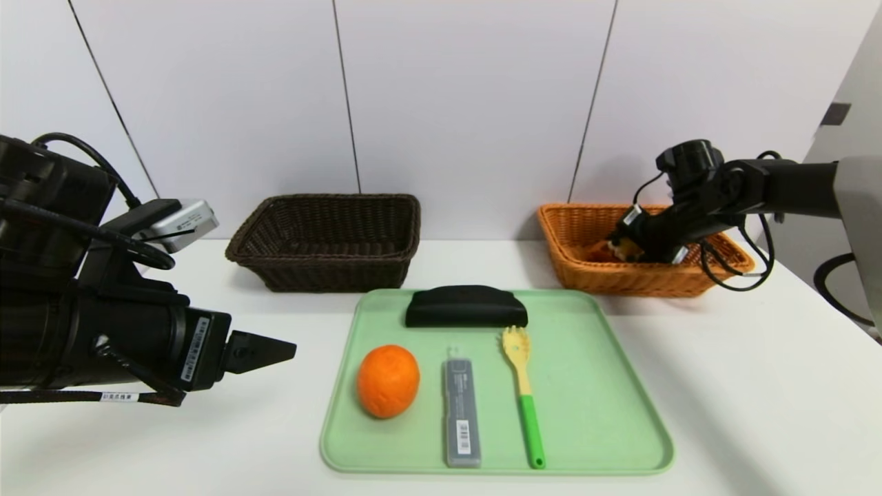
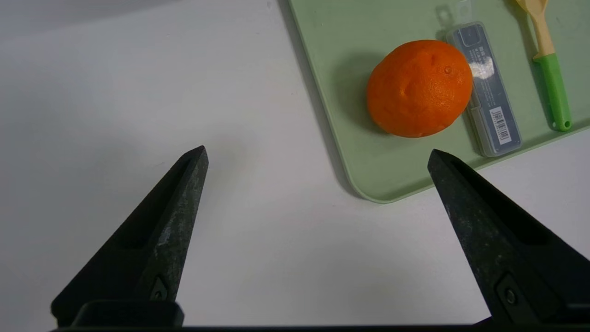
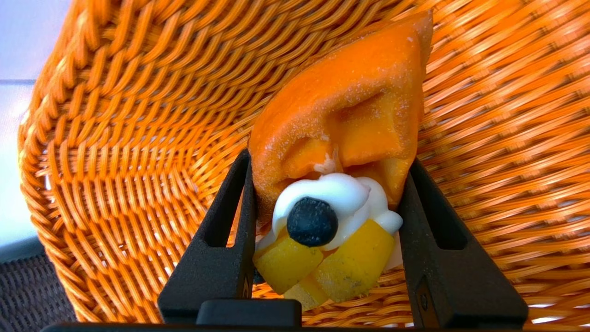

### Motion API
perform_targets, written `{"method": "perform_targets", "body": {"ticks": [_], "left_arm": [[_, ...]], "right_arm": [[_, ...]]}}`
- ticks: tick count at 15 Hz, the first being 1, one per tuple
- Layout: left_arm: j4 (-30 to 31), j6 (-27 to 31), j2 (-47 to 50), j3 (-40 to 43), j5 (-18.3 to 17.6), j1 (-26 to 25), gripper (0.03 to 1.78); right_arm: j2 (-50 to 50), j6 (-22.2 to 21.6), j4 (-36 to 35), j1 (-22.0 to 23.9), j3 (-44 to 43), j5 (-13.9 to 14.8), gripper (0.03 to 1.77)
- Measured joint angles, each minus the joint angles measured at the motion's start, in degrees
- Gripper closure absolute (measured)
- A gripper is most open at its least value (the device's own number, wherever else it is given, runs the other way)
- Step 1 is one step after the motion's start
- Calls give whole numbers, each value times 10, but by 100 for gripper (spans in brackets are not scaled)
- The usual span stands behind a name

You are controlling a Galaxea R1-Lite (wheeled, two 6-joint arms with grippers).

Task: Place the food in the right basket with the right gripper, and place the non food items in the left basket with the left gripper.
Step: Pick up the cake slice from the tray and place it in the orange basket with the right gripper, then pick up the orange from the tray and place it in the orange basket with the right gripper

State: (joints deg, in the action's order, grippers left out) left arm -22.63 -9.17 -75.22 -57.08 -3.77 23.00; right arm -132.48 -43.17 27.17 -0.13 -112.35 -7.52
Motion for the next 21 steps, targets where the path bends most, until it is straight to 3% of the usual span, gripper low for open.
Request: {"method": "perform_targets", "body": {"ticks": [3, 6, 10, 21], "left_arm": [[0, 0, -2, -1, 0, 0, 12], [0, 0, -4, -2, 0, 2, 12], [0, 0, -5, -2, 1, 4, 12], [19, 1, -6, -7, 2, 3, 12]], "right_arm": [[12, -1, -12, -4, 0, -7, 90], [23, 0, -20, -11, -1, -17, 62], [29, 1, -21, -18, -1, -18, 41], [95, 9, -35, -26, -1, -9, 17]]}}
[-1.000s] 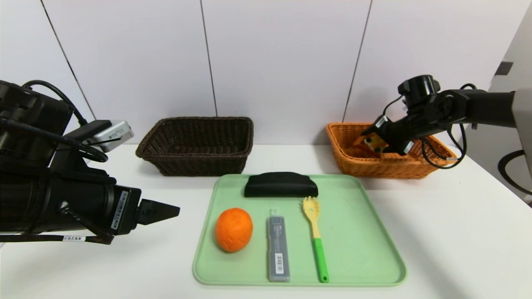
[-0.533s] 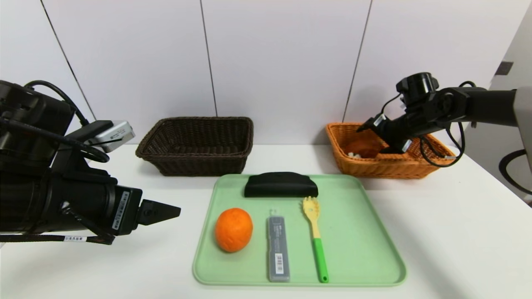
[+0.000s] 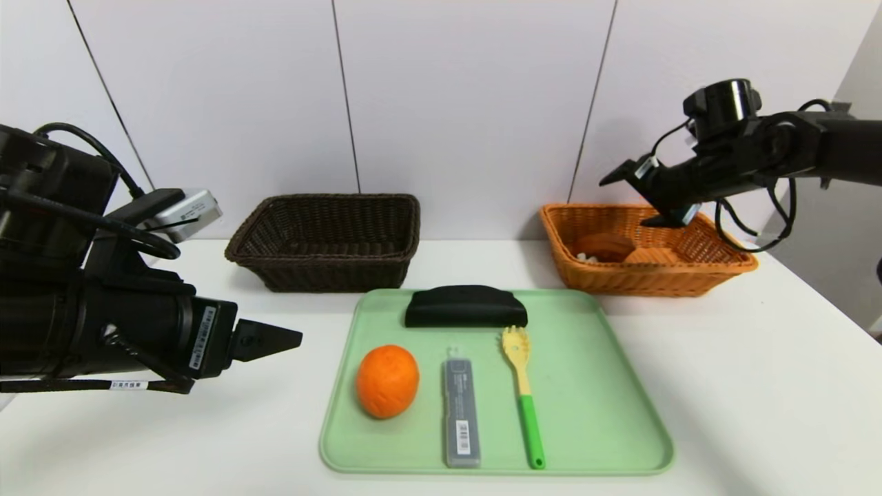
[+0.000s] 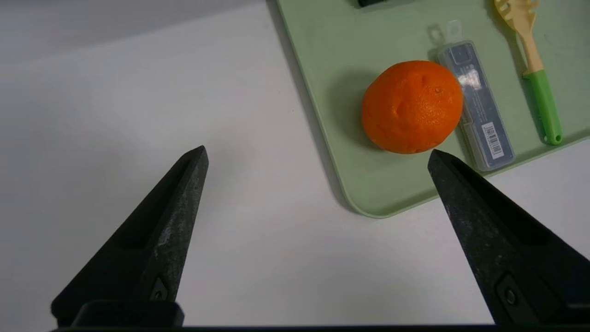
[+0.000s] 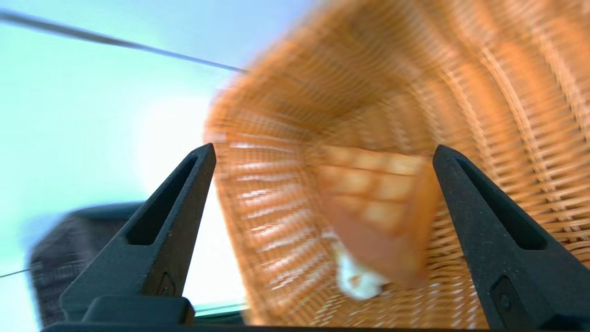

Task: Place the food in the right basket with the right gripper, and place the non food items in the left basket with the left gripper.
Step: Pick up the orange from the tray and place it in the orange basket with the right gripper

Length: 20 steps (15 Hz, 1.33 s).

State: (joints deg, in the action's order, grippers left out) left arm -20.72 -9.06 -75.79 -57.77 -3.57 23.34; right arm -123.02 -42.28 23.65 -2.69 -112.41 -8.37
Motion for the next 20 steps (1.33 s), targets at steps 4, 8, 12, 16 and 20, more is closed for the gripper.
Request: {"method": "perform_targets", "body": {"ticks": [4, 8, 12, 16, 20], "left_arm": [[1, 0, 1, -4, 1, 0, 12], [-3, -21, 7, -4, 4, 0, 12], [-5, -67, 20, -1, 23, 0, 12], [-24, -90, 32, -1, 23, 6, 12], [-26, -95, 45, 17, 23, 10, 12]], "right_arm": [[61, 23, -4, -61, 1, 47, 14], [99, 35, 16, -184, 1, 123, 12], [135, 68, 121, -314, 2, 147, 11], [153, 50, 239, -398, 2, 144, 11], [148, -30, 240, -467, 1, 124, 10]]}}
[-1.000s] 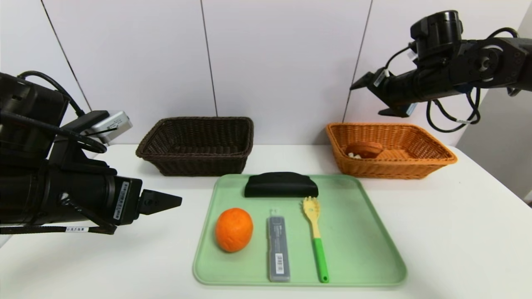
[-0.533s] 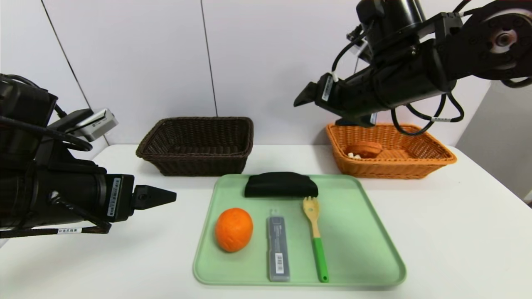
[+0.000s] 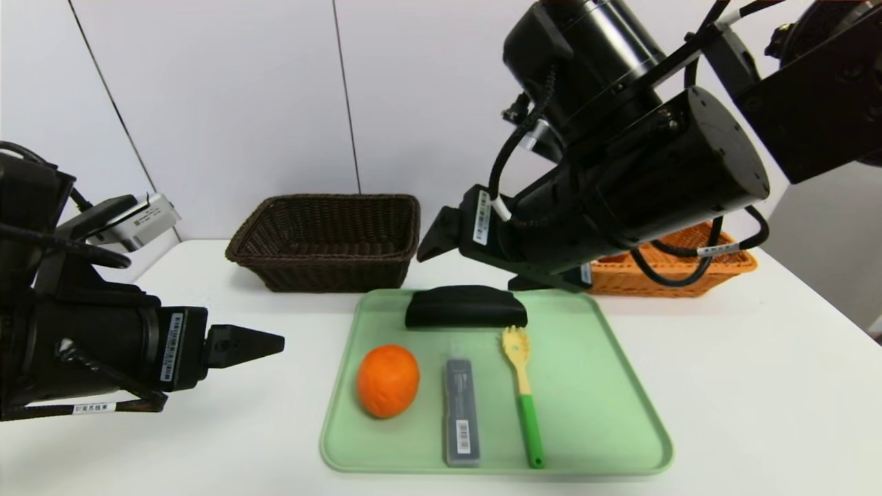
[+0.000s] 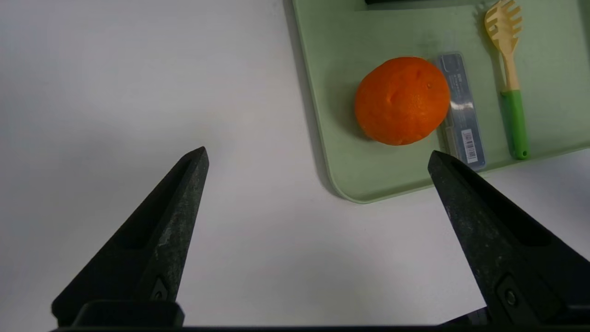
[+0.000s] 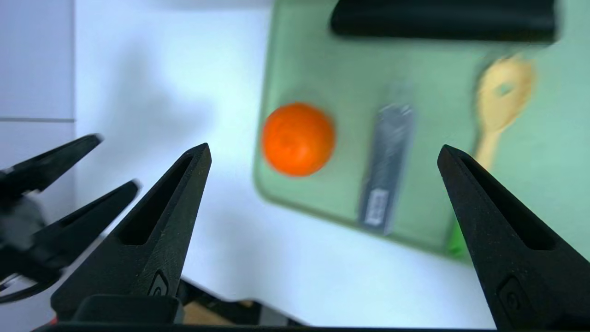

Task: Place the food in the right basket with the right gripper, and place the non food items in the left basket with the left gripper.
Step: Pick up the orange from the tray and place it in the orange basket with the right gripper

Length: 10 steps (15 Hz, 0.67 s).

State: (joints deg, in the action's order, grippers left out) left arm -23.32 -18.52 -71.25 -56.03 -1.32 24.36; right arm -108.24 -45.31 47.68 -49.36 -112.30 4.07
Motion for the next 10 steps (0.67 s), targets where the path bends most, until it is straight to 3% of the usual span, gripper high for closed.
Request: {"method": "perform_targets", "body": {"ticks": [3, 10], "left_arm": [[0, 0, 15, 18, 0, 2, 12], [2, 0, 44, 39, 0, 2, 12]], "right_arm": [[-21, -51, -1, -44, 0, -11, 10], [-94, -52, -29, -75, 0, -3, 10]]}}
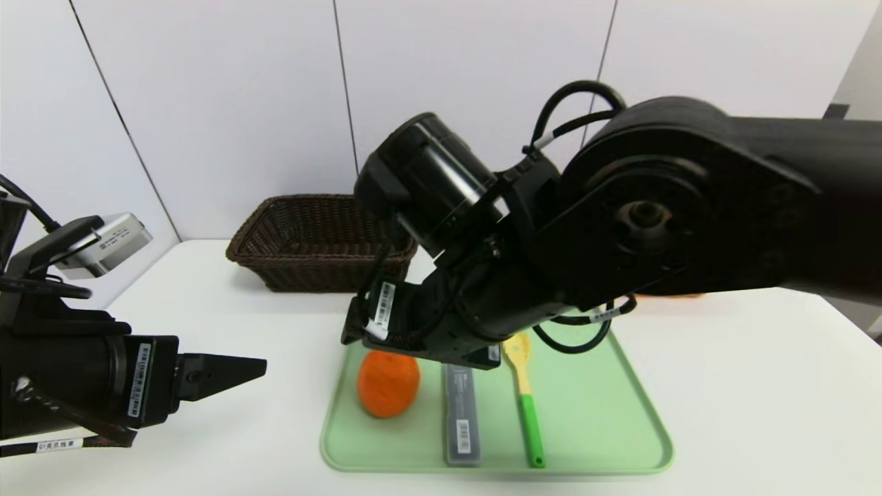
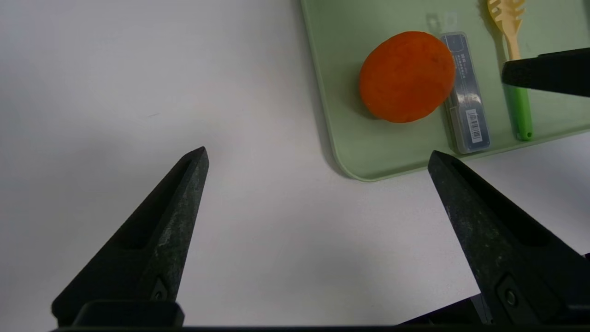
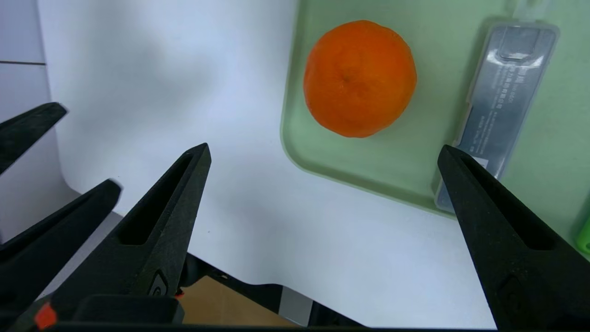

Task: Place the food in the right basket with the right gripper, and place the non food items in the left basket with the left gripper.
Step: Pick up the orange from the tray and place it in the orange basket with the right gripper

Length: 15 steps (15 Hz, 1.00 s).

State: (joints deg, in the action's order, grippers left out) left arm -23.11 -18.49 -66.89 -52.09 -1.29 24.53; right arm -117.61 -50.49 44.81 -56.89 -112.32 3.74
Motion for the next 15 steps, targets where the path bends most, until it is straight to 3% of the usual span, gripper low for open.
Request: {"method": "perform_targets", "body": {"ticks": [15], "left_arm": [[2, 4, 3, -1, -1, 0, 12]], "right_arm": [[-102, 17, -47, 6, 0, 36, 10]]}}
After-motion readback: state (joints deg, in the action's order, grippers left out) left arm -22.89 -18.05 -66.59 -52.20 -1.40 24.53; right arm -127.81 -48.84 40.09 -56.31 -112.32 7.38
